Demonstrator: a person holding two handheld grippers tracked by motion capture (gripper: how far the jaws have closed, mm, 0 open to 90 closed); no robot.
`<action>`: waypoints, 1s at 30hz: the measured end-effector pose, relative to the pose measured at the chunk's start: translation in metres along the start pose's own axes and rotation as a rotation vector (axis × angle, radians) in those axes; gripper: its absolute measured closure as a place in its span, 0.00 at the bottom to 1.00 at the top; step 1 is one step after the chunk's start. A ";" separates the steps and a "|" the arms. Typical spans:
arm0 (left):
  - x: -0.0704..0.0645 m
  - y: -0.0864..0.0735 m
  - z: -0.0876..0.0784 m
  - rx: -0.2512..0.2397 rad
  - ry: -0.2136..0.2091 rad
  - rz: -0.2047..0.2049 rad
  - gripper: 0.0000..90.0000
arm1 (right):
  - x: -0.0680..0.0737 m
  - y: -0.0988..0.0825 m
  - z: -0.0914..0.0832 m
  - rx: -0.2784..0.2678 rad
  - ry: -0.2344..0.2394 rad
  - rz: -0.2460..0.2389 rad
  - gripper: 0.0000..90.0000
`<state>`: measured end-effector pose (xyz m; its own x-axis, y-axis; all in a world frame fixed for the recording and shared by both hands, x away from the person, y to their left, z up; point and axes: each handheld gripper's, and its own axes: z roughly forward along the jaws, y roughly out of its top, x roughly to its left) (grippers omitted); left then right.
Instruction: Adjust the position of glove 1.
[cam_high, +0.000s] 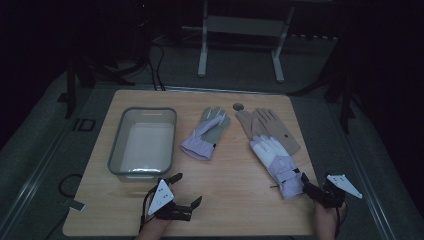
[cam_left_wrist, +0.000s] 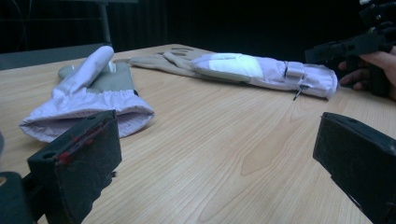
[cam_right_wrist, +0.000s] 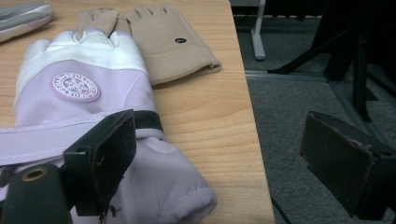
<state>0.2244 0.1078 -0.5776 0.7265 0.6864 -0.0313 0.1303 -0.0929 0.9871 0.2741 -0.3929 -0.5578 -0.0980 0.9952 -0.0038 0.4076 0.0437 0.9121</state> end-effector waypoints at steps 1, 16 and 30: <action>0.000 0.000 0.000 0.000 0.000 0.000 0.01 | 0.000 0.000 0.000 0.000 0.000 0.000 0.12; 0.002 -0.001 -0.001 -0.019 0.015 -0.028 0.01 | 0.000 0.018 -0.002 0.093 0.050 -0.042 0.12; -0.001 0.000 0.000 -0.013 0.017 0.003 0.01 | 0.033 0.109 -0.026 0.078 0.170 -0.106 0.12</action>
<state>0.2235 0.1070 -0.5778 0.7150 0.6986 -0.0258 0.1196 -0.0859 0.9891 0.2914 -0.3575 -0.4483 -0.2926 0.9560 -0.0227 0.4554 0.1602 0.8758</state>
